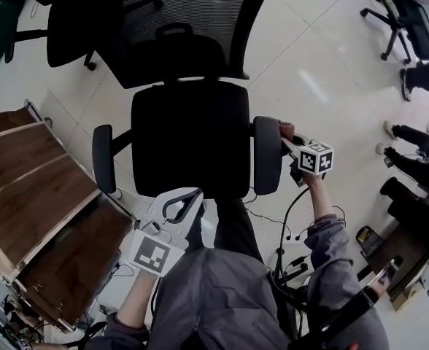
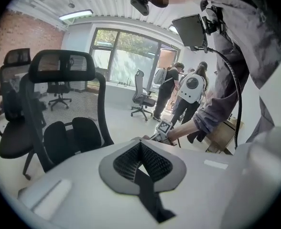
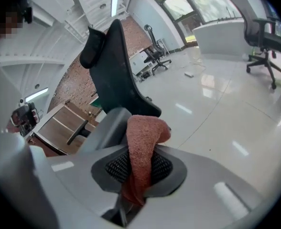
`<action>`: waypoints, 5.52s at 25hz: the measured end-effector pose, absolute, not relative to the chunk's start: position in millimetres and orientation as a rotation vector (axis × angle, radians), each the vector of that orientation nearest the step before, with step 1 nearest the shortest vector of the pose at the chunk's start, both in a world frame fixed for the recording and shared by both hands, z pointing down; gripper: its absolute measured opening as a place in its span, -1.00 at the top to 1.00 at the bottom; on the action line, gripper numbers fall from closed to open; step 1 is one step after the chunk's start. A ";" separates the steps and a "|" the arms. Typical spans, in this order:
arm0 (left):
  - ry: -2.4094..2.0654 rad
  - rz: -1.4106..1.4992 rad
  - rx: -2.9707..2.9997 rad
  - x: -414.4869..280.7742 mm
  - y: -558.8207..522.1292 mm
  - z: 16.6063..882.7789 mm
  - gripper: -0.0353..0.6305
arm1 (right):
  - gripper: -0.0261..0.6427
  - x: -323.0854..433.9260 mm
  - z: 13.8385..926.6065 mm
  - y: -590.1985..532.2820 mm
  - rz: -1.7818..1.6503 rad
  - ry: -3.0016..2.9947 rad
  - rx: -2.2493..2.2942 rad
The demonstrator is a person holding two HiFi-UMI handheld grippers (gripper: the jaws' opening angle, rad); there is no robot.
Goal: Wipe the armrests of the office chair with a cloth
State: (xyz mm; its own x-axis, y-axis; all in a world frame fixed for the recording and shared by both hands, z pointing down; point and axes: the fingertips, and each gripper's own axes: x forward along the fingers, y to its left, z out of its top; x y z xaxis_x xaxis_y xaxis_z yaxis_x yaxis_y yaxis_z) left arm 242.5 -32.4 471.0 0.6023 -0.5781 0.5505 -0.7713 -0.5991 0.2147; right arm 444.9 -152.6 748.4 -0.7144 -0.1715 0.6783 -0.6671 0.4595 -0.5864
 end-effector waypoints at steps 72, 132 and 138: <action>-1.028 0.648 2.340 255.1 -8.5 494.4 0.84 | 0.76 432.4 867.2 -150.9 1.428 -1.966 0.655; -0.932 0.520 2.522 186.7 6.9 429.8 0.84 | 0.76 443.7 591.7 -144.1 1.408 -2.321 1.130; -0.963 0.475 2.577 138.4 13.4 416.6 0.84 | 0.76 369.9 563.6 -123.6 1.353 -2.354 1.213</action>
State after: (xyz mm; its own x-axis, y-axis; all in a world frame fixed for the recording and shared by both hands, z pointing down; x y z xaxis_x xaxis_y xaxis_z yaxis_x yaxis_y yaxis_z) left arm 138.4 13.4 416.6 0.7133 -0.5590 0.4228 -0.6756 -0.7088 0.2029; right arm 369.9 -123.6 563.6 -0.6553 -0.5653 0.5010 -0.7174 0.2581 -0.6471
